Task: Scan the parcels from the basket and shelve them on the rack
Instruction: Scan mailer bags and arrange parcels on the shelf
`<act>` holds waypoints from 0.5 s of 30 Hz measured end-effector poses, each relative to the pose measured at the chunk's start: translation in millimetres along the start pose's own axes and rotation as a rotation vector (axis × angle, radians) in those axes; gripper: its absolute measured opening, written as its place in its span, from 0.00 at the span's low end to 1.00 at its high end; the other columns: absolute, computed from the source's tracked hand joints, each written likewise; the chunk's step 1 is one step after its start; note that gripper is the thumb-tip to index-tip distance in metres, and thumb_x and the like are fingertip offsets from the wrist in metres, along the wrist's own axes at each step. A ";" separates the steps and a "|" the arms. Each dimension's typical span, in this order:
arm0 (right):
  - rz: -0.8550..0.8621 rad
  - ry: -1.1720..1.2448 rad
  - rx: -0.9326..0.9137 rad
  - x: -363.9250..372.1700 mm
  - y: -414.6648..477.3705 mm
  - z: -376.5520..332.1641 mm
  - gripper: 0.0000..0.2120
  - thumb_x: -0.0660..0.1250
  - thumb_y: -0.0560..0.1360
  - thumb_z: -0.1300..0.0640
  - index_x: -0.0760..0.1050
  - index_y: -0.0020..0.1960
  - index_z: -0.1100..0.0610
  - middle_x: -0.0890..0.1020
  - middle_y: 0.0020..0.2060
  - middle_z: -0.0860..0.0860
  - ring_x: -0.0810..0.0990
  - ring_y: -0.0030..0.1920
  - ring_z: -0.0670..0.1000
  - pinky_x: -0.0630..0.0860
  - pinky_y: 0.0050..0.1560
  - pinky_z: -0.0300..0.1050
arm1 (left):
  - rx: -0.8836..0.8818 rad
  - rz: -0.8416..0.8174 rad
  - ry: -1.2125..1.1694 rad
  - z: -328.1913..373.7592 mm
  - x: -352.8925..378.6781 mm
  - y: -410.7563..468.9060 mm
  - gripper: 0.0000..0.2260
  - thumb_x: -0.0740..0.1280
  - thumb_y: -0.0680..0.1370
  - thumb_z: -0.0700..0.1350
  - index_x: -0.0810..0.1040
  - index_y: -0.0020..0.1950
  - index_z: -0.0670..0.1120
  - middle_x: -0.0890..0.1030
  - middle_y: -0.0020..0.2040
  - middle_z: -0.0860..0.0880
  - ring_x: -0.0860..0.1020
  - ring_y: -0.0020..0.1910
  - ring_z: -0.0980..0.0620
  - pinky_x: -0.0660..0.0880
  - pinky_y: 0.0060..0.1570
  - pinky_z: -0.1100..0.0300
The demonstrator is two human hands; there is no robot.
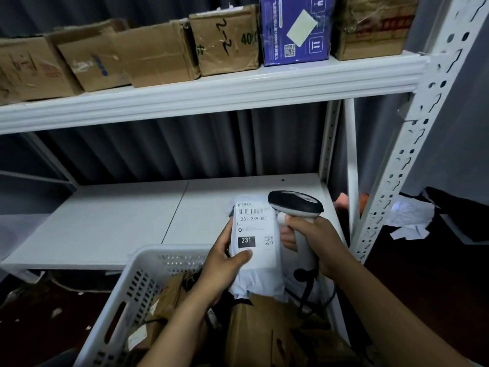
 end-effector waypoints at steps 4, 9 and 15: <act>-0.003 -0.083 0.040 -5.6 -2.6 -0.8 0.10 0.69 0.76 0.60 0.75 0.38 0.64 0.75 0.29 0.58 0.74 0.27 0.54 0.75 0.30 0.44 | 0.038 0.153 0.058 -4.7 -10.5 -3.2 0.36 0.67 0.75 0.31 0.61 0.71 0.65 0.78 0.60 0.60 0.78 0.56 0.61 0.79 0.48 0.63; -0.118 -0.172 0.092 -7.2 -10.2 -2.7 0.10 0.68 0.76 0.60 0.74 0.37 0.61 0.75 0.27 0.56 0.73 0.25 0.52 0.71 0.27 0.41 | 0.014 0.256 0.056 -11.5 -19.6 -5.7 0.38 0.64 0.75 0.27 0.57 0.76 0.57 0.74 0.63 0.55 0.75 0.60 0.53 0.77 0.41 0.71; -0.105 -0.196 0.101 -11.4 -13.4 -6.3 0.10 0.68 0.76 0.60 0.74 0.36 0.62 0.74 0.26 0.56 0.72 0.24 0.52 0.70 0.28 0.41 | -0.035 0.252 0.088 -19.8 -25.2 -9.2 0.39 0.63 0.76 0.27 0.55 0.74 0.62 0.72 0.64 0.56 0.73 0.65 0.50 0.76 0.58 0.54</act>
Point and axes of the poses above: each hand's wrist, its own y-axis towards the middle knuckle, its own x-axis out of the palm, z = x × y, the point moved 1 cm from there along y, towards the middle knuckle
